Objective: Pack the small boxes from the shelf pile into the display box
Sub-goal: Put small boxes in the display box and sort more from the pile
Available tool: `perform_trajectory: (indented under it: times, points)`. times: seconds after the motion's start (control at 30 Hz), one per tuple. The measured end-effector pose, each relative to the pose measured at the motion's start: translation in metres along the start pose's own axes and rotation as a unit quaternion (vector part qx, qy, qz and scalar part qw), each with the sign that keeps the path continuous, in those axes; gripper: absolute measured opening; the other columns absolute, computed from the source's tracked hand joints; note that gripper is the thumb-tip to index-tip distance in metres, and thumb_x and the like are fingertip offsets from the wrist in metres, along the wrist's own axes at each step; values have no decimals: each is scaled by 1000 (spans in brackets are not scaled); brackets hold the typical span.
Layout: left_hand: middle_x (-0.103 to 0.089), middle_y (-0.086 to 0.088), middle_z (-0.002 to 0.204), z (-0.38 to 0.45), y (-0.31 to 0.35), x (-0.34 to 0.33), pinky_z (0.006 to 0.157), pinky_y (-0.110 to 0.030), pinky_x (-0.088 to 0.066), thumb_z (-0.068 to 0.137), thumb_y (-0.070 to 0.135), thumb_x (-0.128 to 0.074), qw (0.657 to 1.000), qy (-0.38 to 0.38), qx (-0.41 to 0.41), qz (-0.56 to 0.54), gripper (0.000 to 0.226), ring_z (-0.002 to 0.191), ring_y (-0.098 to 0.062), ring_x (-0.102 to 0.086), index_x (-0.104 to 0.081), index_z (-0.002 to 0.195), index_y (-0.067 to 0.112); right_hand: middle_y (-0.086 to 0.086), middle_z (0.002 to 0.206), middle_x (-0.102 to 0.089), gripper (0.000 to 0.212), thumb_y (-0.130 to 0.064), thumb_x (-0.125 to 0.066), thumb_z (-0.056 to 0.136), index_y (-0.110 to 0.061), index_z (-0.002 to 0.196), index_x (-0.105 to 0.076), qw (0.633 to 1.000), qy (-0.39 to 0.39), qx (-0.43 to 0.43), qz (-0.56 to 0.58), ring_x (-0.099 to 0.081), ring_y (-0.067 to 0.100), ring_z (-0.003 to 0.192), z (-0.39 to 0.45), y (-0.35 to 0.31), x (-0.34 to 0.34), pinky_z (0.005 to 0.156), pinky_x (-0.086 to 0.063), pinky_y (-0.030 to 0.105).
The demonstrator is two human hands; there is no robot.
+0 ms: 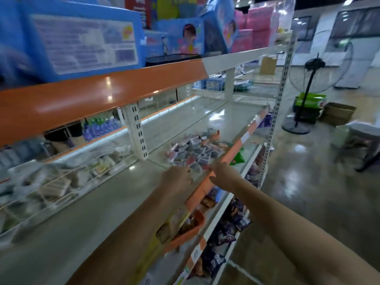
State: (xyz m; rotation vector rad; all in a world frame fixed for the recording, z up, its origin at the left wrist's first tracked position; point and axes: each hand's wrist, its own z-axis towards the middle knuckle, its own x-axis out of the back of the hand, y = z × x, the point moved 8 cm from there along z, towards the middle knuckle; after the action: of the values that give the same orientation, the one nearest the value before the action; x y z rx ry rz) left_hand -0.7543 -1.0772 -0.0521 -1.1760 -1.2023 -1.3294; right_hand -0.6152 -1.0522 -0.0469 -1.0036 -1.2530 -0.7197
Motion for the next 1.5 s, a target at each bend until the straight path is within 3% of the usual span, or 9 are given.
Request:
perform_trajectory:
  times: [0.17, 0.37, 0.6, 0.73, 0.9, 1.03, 1.23, 1.33, 1.5]
  points:
    - [-60, -12, 115, 57, -22, -13, 83, -37, -44, 91, 24, -47, 998, 26, 42, -44, 33, 106, -30, -56, -53, 123, 17, 11, 130, -50, 34, -20, -44, 96, -10, 128, -48, 1000, 14, -13, 22, -52, 28, 116, 54, 25, -3, 88, -45, 36]
    - [-43, -8, 138, 85, -37, -38, 92, -35, -42, 89, 29, -54, 996, 32, 71, -41, 43, 126, -25, -42, -45, 130, 21, 10, 129, -50, 36, -29, -48, 95, -10, 126, -51, 997, 35, 17, 63, -47, 27, 120, 94, 32, -17, 95, -43, 36]
    - [-45, -1, 134, 95, -36, -45, 90, -30, -42, 89, 26, -56, 991, 73, 111, -28, 47, 124, -20, -40, -42, 134, 22, 7, 131, -40, 35, -32, -49, 96, -13, 124, -50, 996, 16, 64, 64, -51, 26, 112, 116, 38, -33, 85, -50, 38]
    - [-47, 7, 131, 89, -32, -41, 87, -28, -43, 89, 26, -57, 983, 107, 136, -53, 38, 123, -15, -41, -50, 126, 30, 4, 134, -41, 34, -35, -47, 96, -15, 123, -52, 991, 31, 114, 58, -51, 22, 112, 118, 45, -28, 87, -50, 36]
    - [-60, 10, 117, 79, -29, -31, 84, -24, -41, 89, 21, -59, 967, 164, 144, -135, 30, 108, -14, -52, -64, 115, 35, 0, 140, -39, 35, -25, -40, 99, -15, 131, -48, 983, 43, 167, 60, -35, 17, 130, 119, 48, -27, 97, -45, 30]
    - [-64, 8, 94, 65, -36, -30, 71, -17, -44, 85, 17, -66, 924, 194, 199, -264, 24, 81, -3, -56, -69, 104, 32, -3, 137, -43, 33, -26, -41, 98, -17, 129, -50, 972, 66, 205, 92, -34, 15, 128, 122, 51, -26, 102, -36, 24]
    - [-67, 15, 85, 30, -40, -42, 66, -11, -44, 86, 20, -65, 829, 199, 319, -415, 14, 73, 5, -60, -69, 97, 29, -3, 117, -54, 24, -33, -48, 96, -19, 111, -59, 952, 80, 254, 149, -43, 14, 113, 119, 54, -33, 89, -31, 17]
    - [-66, 7, 80, 14, -34, -42, 65, -14, -44, 87, 14, -64, 798, 211, 338, -453, 14, 70, -2, -58, -69, 100, 17, 4, 119, -55, 27, -30, -51, 95, -18, 119, -57, 956, 52, 243, 159, -47, 20, 115, 124, 54, -35, 94, -34, 24]
    - [-65, -5, 86, -7, -29, -40, 63, -15, -47, 90, 13, -60, 748, 224, 375, -500, 18, 73, -10, -58, -67, 106, 7, 8, 109, -63, 25, -30, -57, 91, -13, 109, -62, 959, 2, 241, 150, -55, 24, 105, 135, 47, -34, 89, -42, 30]
